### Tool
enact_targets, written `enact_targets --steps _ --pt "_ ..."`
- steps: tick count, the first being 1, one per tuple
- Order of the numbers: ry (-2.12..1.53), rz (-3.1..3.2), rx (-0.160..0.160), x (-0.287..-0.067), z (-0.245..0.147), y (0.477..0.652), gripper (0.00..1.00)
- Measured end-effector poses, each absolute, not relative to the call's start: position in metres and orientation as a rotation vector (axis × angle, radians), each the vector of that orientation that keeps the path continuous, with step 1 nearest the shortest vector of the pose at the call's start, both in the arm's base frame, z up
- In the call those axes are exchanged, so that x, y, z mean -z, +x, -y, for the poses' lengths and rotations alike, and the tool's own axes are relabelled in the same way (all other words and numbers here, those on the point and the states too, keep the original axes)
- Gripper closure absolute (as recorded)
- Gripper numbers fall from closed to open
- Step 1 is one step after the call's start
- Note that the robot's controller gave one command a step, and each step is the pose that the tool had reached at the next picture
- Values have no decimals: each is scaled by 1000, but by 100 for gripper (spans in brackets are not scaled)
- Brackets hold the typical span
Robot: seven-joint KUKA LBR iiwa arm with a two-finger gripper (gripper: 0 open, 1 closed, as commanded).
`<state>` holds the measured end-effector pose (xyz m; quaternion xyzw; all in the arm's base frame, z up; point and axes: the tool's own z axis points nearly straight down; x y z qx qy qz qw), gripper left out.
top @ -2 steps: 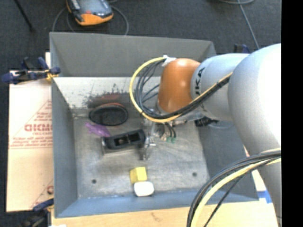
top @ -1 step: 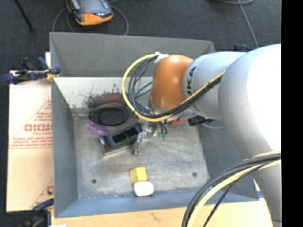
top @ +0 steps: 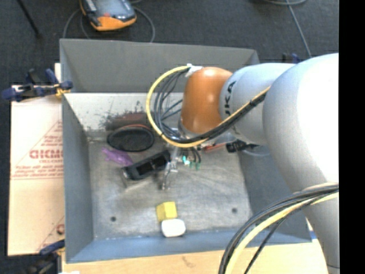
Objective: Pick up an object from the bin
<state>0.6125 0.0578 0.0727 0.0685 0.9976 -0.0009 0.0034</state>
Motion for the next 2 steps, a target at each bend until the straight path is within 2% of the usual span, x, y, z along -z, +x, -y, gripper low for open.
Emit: enact_targets --steps 1,2 --pt "215 -3127 2 -73 -58 613 0" --pt "274 -3119 5 -75 -75 607 100"
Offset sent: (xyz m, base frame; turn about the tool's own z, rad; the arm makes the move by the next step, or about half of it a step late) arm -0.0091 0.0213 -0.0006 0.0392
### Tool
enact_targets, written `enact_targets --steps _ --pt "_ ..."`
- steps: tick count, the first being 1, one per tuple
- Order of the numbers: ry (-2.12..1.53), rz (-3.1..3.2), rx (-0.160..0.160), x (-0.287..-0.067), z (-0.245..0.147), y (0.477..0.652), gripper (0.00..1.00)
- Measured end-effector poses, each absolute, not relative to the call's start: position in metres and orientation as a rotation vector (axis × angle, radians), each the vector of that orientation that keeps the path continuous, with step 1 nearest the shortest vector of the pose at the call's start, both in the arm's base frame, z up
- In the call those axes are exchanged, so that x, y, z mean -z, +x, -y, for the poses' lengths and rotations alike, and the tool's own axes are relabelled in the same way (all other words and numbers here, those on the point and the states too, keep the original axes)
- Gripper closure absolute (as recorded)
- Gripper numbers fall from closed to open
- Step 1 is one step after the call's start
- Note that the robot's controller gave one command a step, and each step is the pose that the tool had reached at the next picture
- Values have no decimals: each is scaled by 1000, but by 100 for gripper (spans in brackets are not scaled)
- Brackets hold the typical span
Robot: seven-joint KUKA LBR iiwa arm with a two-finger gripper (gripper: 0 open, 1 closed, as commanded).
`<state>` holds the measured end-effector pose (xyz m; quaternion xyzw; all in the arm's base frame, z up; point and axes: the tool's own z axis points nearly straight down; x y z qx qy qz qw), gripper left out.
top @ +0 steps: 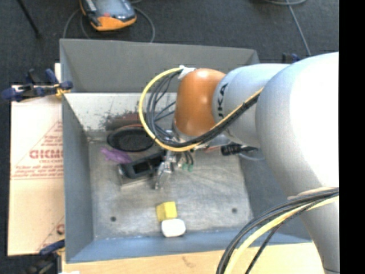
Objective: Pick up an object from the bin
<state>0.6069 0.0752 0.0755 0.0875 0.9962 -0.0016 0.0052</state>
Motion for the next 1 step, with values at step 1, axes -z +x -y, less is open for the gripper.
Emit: enact_targets --steps 1 --pt "273 -3119 5 -76 -75 607 100"
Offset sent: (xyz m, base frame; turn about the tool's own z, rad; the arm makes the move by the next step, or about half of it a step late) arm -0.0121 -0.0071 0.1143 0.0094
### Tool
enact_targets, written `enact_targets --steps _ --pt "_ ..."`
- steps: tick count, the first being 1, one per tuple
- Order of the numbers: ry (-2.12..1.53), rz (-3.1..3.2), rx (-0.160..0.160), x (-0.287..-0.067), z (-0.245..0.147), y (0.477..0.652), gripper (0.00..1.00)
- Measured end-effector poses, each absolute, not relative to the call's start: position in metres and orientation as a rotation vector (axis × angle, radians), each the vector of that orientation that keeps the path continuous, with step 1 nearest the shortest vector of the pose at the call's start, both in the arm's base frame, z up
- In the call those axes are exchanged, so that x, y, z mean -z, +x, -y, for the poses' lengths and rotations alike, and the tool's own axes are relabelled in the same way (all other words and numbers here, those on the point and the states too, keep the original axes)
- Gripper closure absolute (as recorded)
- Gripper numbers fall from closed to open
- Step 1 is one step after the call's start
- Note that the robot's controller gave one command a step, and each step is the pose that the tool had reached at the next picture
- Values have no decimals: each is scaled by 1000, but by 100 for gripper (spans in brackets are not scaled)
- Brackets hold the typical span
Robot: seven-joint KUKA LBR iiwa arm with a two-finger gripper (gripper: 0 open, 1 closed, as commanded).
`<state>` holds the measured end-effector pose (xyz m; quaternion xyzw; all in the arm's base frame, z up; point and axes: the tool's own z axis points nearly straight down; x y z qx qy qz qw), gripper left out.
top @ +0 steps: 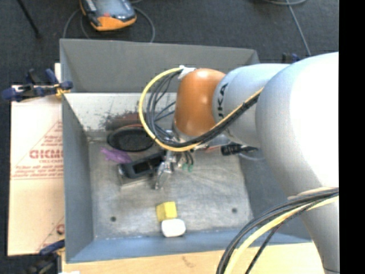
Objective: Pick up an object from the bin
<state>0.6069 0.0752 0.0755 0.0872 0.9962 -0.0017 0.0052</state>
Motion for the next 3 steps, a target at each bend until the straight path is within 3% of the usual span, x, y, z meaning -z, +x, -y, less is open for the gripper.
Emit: enact_targets --steps 1,2,3 --pt "281 -3138 5 -114 -73 597 100" --pt "190 -3140 3 -175 -65 603 100" --pt "136 -3148 7 -231 -68 565 100"
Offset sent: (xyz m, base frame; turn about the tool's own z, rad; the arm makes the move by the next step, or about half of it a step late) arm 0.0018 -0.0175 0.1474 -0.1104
